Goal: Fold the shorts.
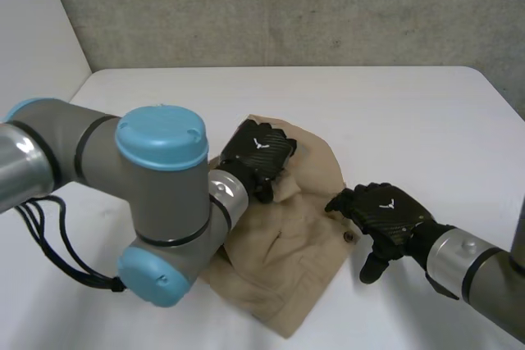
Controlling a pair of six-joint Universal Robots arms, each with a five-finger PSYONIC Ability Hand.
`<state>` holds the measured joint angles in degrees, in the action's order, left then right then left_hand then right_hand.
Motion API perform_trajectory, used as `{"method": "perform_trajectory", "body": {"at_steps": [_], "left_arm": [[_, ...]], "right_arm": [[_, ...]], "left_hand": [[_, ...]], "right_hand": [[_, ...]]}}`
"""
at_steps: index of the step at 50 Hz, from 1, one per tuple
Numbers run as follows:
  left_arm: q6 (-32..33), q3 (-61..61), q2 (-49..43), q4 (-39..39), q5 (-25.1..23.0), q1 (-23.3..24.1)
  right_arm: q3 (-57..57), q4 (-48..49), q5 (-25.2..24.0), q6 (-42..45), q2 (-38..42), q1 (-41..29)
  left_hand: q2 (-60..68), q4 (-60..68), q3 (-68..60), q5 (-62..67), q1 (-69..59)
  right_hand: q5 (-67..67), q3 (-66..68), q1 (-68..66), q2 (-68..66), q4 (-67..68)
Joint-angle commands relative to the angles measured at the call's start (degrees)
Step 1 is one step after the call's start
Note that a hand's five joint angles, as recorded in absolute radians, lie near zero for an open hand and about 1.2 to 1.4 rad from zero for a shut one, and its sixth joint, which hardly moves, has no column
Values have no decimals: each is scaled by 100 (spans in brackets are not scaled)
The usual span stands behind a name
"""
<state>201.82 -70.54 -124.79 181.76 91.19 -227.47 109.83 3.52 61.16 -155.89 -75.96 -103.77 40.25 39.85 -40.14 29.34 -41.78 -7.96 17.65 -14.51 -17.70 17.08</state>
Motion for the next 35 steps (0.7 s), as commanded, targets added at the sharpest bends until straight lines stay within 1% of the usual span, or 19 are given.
{"method": "perform_trajectory", "body": {"at_steps": [1, 2, 3, 4, 6, 10, 15, 17, 21, 25, 26, 27, 28, 29, 30, 32, 33, 34, 35], "left_arm": [[-20, 426, -195, -123, 549, -52], [-20, 470, -195, -123, 558, -70], [-20, 479, -186, -123, 567, -87], [-29, 488, -186, -132, 575, -113], [-38, 497, -151, -132, 584, -245], [-64, 488, -38, -132, 777, -482], [-134, 409, 463, -132, 1321, -938], [-134, 365, 586, -132, 1428, -1080], [-143, 41, 920, -115, 1481, -1466], [-152, -477, 1105, -88, 1437, -1950], [-143, -592, 1106, -71, 1437, -2003], [-152, -802, 1114, -62, 1428, -2125], [-152, -908, 1114, -62, 1428, -2170], [-152, -996, 1114, -62, 1419, -2205], [-169, -1162, 1114, -53, 1411, -2249], [-178, -1287, 1123, -62, 1341, -2293], [-178, -1339, 1123, -53, 1288, -2311], [-178, -1401, 1132, -53, 1131, -2337], [-187, -1428, 1141, -44, 1025, -2346]], "right_arm": [[-321, 561, 422, -12, 590, -450], [-383, 640, 519, -21, 652, -512], [-523, 771, 763, -30, 774, -600], [-594, 816, 905, -30, 819, -627], [-839, 921, 1360, -4, 942, -662], [-1367, 949, 1855, -12, 1004, -697], [-2105, 887, 1952, -30, 1109, -794], [-2508, 808, 1961, -30, 1241, -881], [-3018, 449, 1979, -47, 1425, -969], [-3099, -131, 1952, -100, 1382, -1154], [-3091, -211, 1944, -109, 1365, -1198], [-3064, -316, 1944, -109, 1347, -1242], [-2986, -491, 1926, -117, 1269, -1338], [-2924, -563, 1926, -126, 1216, -1382], [-2836, -615, 1926, -126, 1163, -1418], [-2495, -695, 1917, -144, 970, -1531], [-2371, -686, 1908, -161, 908, -1567], [-2248, -669, 1900, -188, 847, -1628], [-2142, -651, 1891, -223, 794, -1690]], "left_hand": [[2949, 2988, -2960, 3039, -2796], [3218, 3258, -3229, 3308, -3065], [3237, 3277, -3248, 3328, -3084], [3254, 3294, -3265, 3344, -3101], [3438, 3478, -3449, 3529, -3285], [3540, 3580, -3551, 3631, -3387], [3507, 3546, -3518, 3597, -3354], [3506, 3546, -3517, 3597, -3354], [3406, 3446, -3417, 3496, -3253], [3271, 3311, -3282, 3362, -3118], [3171, 3211, -3182, 3261, -3018], [2737, 2777, -2748, 2828, -2584], [2366, 2406, -2377, 2457, -2213], [1813, 1853, -1824, 1904, -1660], [159, 199, -170, 249, -6], [-1749, -1709, 1738, -1659, 1902], [-2591, -2551, 2580, -2501, 2744], [-3025, -2985, 3014, -2934, 3178], [-3025, -2985, 3014, -2934, 3178]], "right_hand": [[-3528, 3559, -3874, -3555, 3617], [-4318, 4349, -4663, -4344, 4407], [-6058, 6089, -6403, -6084, 6146], [-6202, 6233, -6548, -6229, 6291], [-6204, 6235, -6549, -6230, 6292], [-6204, 6235, -6549, -6230, 6292], [-6204, 6235, -6549, -6230, 6292], [-6204, 6235, -6549, -6230, 6292], [-6204, 6235, -6549, -6230, 6292], [-6193, 6224, -6539, -6220, 6282], [-5594, 5624, -5939, -5620, 5682], [-5005, 5036, -5350, -5031, 5093], [-3733, 3764, -4079, -3760, 3822], [-3138, 3169, -3483, -3164, 3226], [-2582, 2613, -2928, -2608, 2671], [-1656, 1687, -2002, -1683, 1745], [-1518, 1549, -1864, -1545, 1607], [-1400, 1431, -1746, -1427, 1489], [-1266, 1297, -1611, -1292, 1354]]}}
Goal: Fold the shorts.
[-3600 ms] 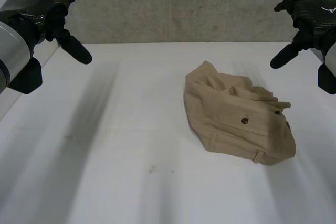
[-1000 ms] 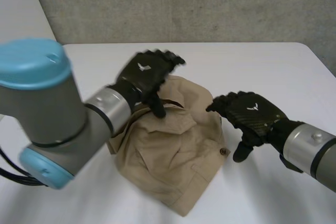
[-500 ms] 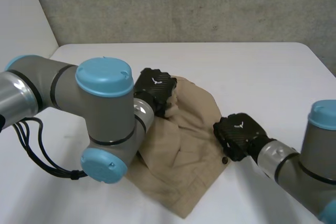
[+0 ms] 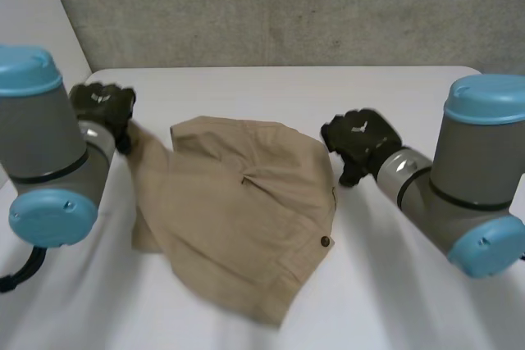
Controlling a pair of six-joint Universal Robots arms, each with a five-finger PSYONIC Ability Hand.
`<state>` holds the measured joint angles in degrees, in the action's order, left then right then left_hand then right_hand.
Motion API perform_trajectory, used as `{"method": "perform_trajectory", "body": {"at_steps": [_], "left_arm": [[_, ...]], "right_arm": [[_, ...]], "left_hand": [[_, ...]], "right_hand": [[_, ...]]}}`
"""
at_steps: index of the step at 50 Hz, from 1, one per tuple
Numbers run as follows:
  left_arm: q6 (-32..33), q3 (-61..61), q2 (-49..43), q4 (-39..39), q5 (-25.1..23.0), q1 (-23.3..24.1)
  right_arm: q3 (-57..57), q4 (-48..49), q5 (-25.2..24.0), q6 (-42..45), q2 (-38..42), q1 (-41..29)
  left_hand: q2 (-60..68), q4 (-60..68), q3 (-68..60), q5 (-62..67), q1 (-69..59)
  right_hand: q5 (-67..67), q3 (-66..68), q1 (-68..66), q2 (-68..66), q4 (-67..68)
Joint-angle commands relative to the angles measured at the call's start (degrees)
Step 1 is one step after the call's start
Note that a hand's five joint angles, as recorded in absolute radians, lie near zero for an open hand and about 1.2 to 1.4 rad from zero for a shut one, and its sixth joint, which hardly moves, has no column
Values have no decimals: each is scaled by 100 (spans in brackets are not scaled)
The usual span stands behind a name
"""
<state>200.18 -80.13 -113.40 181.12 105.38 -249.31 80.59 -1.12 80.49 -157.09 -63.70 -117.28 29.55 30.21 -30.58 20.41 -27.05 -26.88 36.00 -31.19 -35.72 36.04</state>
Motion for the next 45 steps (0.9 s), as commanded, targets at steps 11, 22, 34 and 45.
{"method": "perform_trajectory", "body": {"at_steps": [11, 22, 34, 45], "left_arm": [[-23, -951, 485, 212, -1475, -390], [205, -1452, 671, 468, -3029, -1285], [723, -1444, 65, 512, -4236, -2060], [1453, -1408, -410, 652, -4228, -2025]], "right_arm": [[1450, 191, -60, -1394, -626, -1051], [1653, 226, -16, -2659, -609, -1481], [1688, 235, 54, -2924, -486, -1956], [1793, 551, 950, -2845, -11, -2299]], "left_hand": [[-1850, -1916, 1953, -1936, 1600], [-1547, -1613, 1650, -1633, 1297], [-1294, -1361, 1397, -1380, 1045], [-1294, -1361, 1397, -1380, 1045]], "right_hand": [[1417, -1329, 849, 1302, -1333], [1434, -1346, 866, 1319, -1350], [1434, -1346, 866, 1319, -1350], [1401, -1313, 832, 1285, -1317]]}}
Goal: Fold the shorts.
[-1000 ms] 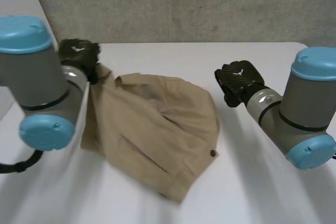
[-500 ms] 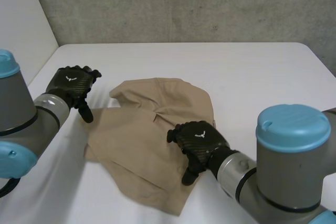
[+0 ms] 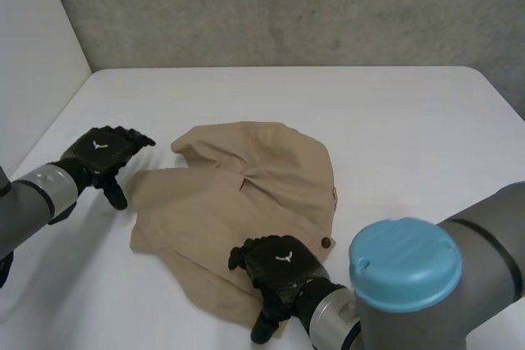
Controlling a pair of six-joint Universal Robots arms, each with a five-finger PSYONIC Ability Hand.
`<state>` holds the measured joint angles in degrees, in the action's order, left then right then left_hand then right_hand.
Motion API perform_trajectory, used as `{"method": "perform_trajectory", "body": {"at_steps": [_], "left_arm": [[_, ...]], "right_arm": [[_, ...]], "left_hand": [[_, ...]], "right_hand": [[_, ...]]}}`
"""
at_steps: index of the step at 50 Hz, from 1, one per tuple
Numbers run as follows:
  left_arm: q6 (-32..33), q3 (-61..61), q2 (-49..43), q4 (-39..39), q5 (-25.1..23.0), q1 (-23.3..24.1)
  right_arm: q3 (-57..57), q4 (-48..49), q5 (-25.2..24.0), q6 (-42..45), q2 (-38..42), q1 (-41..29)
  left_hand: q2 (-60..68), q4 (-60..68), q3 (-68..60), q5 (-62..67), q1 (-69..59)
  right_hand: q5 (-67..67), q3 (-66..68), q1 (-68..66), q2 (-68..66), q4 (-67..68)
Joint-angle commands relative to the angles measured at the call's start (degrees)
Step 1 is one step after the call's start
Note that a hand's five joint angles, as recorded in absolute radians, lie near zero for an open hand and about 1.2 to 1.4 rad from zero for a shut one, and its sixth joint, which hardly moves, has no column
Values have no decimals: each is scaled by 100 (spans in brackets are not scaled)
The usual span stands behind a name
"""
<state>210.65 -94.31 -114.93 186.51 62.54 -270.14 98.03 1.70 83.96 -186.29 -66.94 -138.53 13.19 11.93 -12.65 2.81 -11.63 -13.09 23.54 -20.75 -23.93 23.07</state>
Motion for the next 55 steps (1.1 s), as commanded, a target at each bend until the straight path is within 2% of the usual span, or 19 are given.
{"method": "perform_trajectory", "body": {"at_steps": [1, 4, 7, 8, 9, 11, 14, 19, 28, 40, 46, 49, 55], "left_arm": [[433, 9, -284, 131, 65, 66], [442, 1, -329, 193, 74, 93], [442, -26, -346, 202, 83, 102], [442, -43, -346, 202, 83, 102], [442, -52, -346, 202, 83, 102], [433, -78, -329, 211, 74, 111], [424, -114, -285, 202, 48, 119], [433, -184, -215, 202, 21, 172], [433, -193, -223, 202, 21, 198], [424, -96, -320, 220, 39, 480], [389, -87, -408, 255, 56, 672], [389, -114, -408, 255, 83, 734], [257, -193, -136, 185, 100, 840]], "right_arm": [[67, 409, 743, 84, 374, -235], [102, 612, 902, 128, 445, -280], [155, 840, 1069, 286, 507, -289], [173, 911, 1104, 347, 507, -289], [216, 1077, 1192, 479, 498, -280], [269, 1297, 1263, 602, 454, -280], [357, 1675, 1342, 743, 375, -201], [375, 1711, 1289, 937, 112, -96], [507, 1650, 1097, 1419, -152, 695], [604, 1474, 929, 1579, -311, 810], [525, 1474, 929, 1640, -311, 915], [384, 1465, 920, 1850, -302, 1091], [-194, 1465, 894, 2719, -293, 1722]], "left_hand": [[342, 468, -395, 380, -498], [342, 468, -395, 380, -498], [342, 468, -395, 380, -498], [342, 468, -395, 380, -498], [342, 468, -395, 380, -498], [342, 468, -395, 380, -498], [342, 468, -395, 380, -498], [342, 468, -395, 380, -498], [762, 888, -816, 800, -918], [1451, 1577, -1504, 1489, -1607], [3550, 3676, -3604, 3588, -3706], [3973, 4099, -4027, 4012, -4130], [6025, 6151, -6078, 6063, -6181]], "right_hand": [[-61, 16, -295, 23, 63], [-179, 134, -413, -95, 181], [-1168, 1122, -1402, -1084, 1169], [-1805, 1760, -2039, -1721, 1807], [-3810, 3764, -4044, -3726, 3811], [-5682, 5637, -5917, -5598, 5684], [-5691, 5646, -5925, -5607, 5693], [-5691, 5646, -5925, -5607, 5693], [-5691, 5646, -5925, -5607, 5693], [-5691, 5646, -5925, -5607, 5693], [-5691, 5646, -5925, -5607, 5693], [-5691, 5646, -5925, -5607, 5693], [-5691, 5646, -5925, -5607, 5693]]}}
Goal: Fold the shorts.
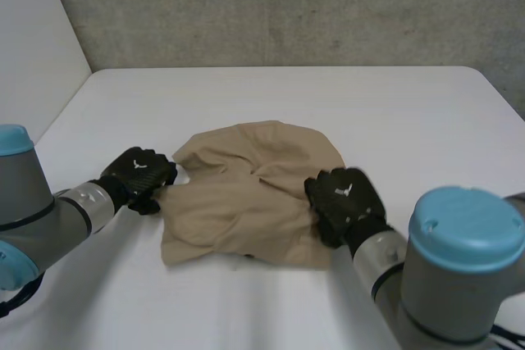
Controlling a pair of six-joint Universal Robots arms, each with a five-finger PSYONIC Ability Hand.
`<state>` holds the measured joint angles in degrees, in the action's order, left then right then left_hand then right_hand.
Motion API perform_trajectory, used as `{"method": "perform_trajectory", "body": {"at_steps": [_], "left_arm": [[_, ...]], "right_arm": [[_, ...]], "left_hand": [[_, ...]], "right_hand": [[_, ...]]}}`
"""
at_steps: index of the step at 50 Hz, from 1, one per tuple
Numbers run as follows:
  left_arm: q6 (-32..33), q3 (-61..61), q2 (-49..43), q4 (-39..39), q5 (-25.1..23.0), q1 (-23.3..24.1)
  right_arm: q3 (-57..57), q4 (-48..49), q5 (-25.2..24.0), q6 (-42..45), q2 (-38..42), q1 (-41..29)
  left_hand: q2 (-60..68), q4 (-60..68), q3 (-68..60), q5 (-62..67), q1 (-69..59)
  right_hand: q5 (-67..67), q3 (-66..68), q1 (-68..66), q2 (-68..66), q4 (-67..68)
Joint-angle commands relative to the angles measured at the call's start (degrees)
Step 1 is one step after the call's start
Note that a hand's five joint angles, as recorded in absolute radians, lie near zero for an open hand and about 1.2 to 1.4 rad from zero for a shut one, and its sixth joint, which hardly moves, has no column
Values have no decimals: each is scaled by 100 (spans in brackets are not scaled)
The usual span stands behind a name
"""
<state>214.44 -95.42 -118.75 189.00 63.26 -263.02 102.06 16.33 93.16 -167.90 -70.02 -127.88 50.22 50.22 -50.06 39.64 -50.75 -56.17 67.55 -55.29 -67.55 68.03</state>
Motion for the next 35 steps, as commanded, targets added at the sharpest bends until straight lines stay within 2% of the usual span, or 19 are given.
{"method": "perform_trajectory", "body": {"at_steps": [1, 2, 5, 7, 10, 14, 18, 19, 22, 24, 26, 31, 35], "left_arm": [[-191, -82, 316, -74, 28, 172], [-375, -82, 430, -100, 37, 259], [-779, -65, 580, -179, 37, 400], [-1289, -3, 695, -284, 37, 532], [-1938, 111, 835, -538, 20, 681], [-2388, 348, 871, -933, 46, 936], [-2425, 568, 739, -1154, 247, 1042], [-2425, 594, 704, -1172, 335, 1051], [-2433, 709, 520, -1199, 792, 1068], [-2442, 735, 467, -1199, 994, 1095], [-2433, 753, 405, -1199, 1197, 1147], [-2442, 762, 396, -1207, 1259, 1104], [-2442, 753, 405, -1207, 1259, 1121]], "right_arm": [[-704, -7, -26, 1030, 15, 755], [-818, -25, -35, 1171, 15, 843], [-1284, -261, -105, 1760, 67, 993], [-1495, -524, -158, 2015, 129, 1002], [-1952, -1332, -237, 2332, 357, 1002], [-2602, -2431, -246, 2359, 752, 1002], [-2998, -3109, -290, 1789, 1025, 985], [-3068, -3249, -351, 1370, 1104, 1028], [-3060, -3338, -623, 709, 1114, 1108], [-2982, -3365, -948, 154, 991, 1230], [-2859, -3373, -1150, -101, 850, 1344], [-2324, -3374, -1555, -410, 429, 1591], [-2068, -3365, -1582, -419, 393, 1617]], "left_hand": [[2541, 2540, -2557, 2598, -2487], [2974, 2973, -2990, 3031, -2920], [2978, 2978, -2994, 3036, -2925], [2978, 2978, -2994, 3036, -2925], [2978, 2978, -2994, 3036, -2925], [2978, 2978, -2994, 3036, -2925], [2978, 2978, -2994, 3036, -2925], [2978, 2978, -2994, 3036, -2925], [2978, 2978, -2994, 3036, -2925], [2978, 2978, -2994, 3036, -2925], [2978, 2978, -2994, 3036, -2925], [2978, 2978, -2994, 3036, -2925], [2978, 2978, -2994, 3036, -2925]], "right_hand": [[-1383, 1245, -2471, -1245, 1197], [-1383, 1245, -2471, -1245, 1197], [-1383, 1245, -2471, -1245, 1197], [-1383, 1245, -2471, -1245, 1197], [-1383, 1245, -2471, -1245, 1197], [-1383, 1245, -2471, -1245, 1197], [-1372, 1234, -2461, -1235, 1187], [410, -548, -679, 547, -595], [1267, -1405, 178, 1404, -1452], [2709, -2848, 1621, 2847, -2895], [3436, -3574, 2348, 3573, -3622], [3606, -3745, 2518, 3744, -3792], [3640, -3779, 2552, 3778, -3826]]}}
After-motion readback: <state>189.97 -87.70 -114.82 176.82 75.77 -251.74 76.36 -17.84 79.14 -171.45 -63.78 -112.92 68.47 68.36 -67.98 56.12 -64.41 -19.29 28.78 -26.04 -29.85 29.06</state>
